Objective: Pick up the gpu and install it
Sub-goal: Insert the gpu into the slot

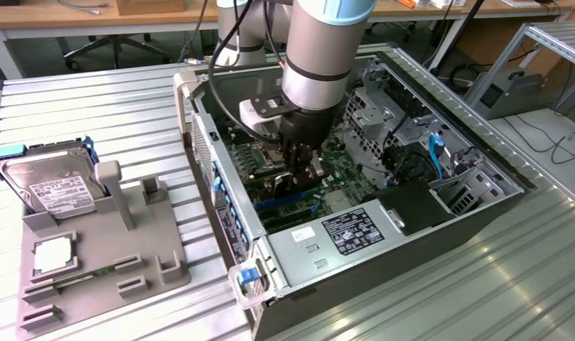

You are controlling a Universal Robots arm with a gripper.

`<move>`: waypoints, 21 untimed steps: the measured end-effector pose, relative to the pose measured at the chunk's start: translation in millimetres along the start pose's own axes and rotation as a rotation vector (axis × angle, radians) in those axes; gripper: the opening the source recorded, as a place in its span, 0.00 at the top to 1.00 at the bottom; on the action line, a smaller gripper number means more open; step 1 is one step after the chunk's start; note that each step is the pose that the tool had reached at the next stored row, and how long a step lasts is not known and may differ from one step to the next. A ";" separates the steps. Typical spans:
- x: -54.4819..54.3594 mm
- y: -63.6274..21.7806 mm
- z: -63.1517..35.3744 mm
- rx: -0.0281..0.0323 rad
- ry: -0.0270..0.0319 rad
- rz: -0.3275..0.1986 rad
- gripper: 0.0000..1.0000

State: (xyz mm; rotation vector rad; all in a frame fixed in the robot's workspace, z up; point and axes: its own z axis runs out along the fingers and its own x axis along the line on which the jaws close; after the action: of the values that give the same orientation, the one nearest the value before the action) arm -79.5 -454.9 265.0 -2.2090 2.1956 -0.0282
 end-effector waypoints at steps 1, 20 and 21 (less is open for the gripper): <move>0.0 0.0 0.0 0.0000 0.0000 0.000 0.73; 0.2 -1.7 0.1 0.0001 0.0011 0.018 0.73; 0.3 -2.2 0.1 0.0001 0.0015 0.018 0.73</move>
State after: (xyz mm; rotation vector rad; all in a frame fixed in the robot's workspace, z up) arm -77.4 -455.2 264.9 -2.1897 2.2160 -0.0296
